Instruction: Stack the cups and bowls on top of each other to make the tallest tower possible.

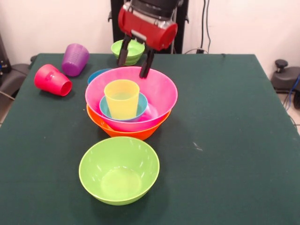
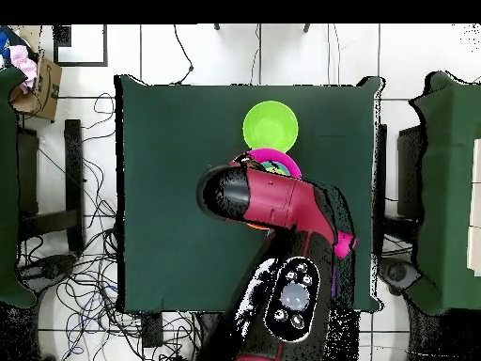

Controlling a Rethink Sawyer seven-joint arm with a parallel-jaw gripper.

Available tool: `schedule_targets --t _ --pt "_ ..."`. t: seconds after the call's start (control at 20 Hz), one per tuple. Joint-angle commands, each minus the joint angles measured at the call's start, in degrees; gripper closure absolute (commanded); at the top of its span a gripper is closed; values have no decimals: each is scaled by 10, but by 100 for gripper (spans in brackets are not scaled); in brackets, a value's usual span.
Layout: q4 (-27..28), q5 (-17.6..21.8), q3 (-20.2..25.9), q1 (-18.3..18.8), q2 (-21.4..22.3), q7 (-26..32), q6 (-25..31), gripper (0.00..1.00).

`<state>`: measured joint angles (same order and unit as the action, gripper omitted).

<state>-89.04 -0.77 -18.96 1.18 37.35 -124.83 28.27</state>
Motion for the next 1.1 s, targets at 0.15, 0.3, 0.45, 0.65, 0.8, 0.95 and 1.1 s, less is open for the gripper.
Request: schedule_targets --t 0.15,0.3,0.45,0.65,0.8,0.95,1.1 --pt "44 24 45 40 36 51 173 0" --pt "87 39 58 63 29 86 202 0" --pt "118 50 73 81 20 110 216 0" --pt "186 69 96 106 -3 151 226 0" --pt "246 82 120 129 -26 186 265 0" --pt "284 94 142 147 -47 207 278 0" --pt "304 104 161 159 -68 215 265 0"
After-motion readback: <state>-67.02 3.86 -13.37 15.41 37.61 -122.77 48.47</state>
